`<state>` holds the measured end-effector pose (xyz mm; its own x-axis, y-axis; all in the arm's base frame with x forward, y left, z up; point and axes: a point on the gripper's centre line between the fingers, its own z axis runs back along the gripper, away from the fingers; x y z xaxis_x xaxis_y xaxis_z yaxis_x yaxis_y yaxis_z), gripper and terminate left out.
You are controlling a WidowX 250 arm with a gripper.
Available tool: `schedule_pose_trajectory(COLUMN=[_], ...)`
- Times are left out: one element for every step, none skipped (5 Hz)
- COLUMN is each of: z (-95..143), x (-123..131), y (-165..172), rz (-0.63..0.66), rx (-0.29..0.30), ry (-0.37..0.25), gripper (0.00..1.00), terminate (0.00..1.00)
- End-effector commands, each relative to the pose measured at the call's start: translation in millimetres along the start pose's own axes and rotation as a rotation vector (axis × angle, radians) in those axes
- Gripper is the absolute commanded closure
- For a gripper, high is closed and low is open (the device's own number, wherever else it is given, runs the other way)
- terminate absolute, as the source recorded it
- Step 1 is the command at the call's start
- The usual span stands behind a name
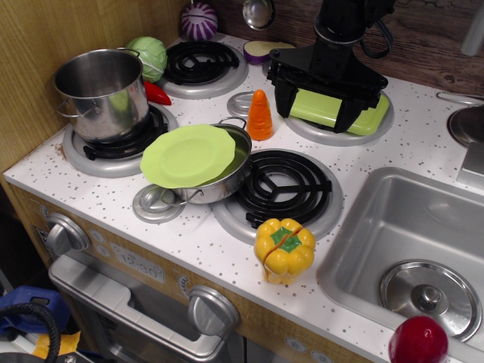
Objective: Put carrot on cutting board
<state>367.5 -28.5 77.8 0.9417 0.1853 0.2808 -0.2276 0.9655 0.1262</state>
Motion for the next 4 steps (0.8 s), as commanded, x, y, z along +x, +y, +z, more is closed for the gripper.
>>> schedule_pose_trajectory(z=[0.0,-0.7,-1.7,-2.5], x=[0.0,10.9,19.3,26.7], y=[0.0,26.3,44.1,60.2], rz=[0.0,-0.032,-0.056,-0.065], rx=[0.0,0.027,0.05,0.058], ry=[0.0,-0.02,-0.038,-0.047], gripper=[0.0,0.0,0.0,0.0], terminate=[0.0,0.0,0.0,0.0])
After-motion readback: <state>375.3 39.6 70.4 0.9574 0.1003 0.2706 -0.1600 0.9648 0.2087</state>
